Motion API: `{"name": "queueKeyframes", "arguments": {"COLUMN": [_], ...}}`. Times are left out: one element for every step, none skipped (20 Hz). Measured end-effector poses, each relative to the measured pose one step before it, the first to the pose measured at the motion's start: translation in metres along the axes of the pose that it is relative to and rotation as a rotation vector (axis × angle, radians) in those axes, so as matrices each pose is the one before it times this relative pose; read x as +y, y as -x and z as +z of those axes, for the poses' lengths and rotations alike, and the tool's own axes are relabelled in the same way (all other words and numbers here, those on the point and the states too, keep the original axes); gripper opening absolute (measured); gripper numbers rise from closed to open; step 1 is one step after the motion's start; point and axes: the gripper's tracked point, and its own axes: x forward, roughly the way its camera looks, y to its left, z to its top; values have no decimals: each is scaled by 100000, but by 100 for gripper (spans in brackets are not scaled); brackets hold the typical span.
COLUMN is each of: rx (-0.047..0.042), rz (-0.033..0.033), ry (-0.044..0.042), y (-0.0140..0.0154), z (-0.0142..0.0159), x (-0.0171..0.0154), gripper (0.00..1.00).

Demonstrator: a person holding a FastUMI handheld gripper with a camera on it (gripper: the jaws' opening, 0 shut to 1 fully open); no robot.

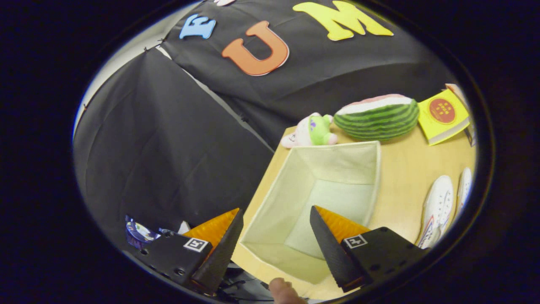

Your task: Open the storage box then place both shoes into the box .Put the left shoe in first, then the right shoe, with the right side of both shoes facing outward in a uniform manner.

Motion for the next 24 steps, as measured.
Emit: {"name": "queueKeyframes", "arguments": {"rx": [-337, -451, -1085, -1020, -933, -180, 345, 797, 1226, 1866, 2033, 1404, 1367, 1866, 2592, 2027, 2344, 2078, 2728, 2131, 2143, 2757, 4470, 2552], "rz": [-3310, -2578, -2336, -2258, -2468, -3637, -4022, -3645, -3521, -3530, -3472, -1771, -1539, -2215, -2041, -2200, -3497, -4322, -3864, -3862, -3513, -2039, 397, 4767], "ry": [-7, -180, -550, -330, 284, 554, 213, 183, 11, 243, 13, -337, -262, -366, 343, -11, -289, -1525, -1217, -395, 377, 1551, 534, -42], "y": [903, 1132, 730, 855, 553, 376, 306, 216, 8, -54, -346, -235, -468, -524, -434, -497, -472, -286, -458, -473, -506, -839, -789, -1008], "z": [-103, 81, 137, 209, 157, -190, -149, -388, -392, -674, -673, -511, -384, -659, -712, -578, -611, -524, -698, -350, -417, -562, -844, -762], "x": [-1735, -1529, -1429, -1542, -1600, -1907, -1961, -1666, -1760, -1771, -1634, -1276, -1156, -1153, -1102, -1165, -1352, -1564, -1501, -1507, -1335, -964, -466, 671], "gripper": [100, 100, 100, 100, 100, 100, 100, 100, 100, 100, 100, 100, 100, 100, 100, 100, 100, 100, 100, 100, 97, 94, 83, 72]}}
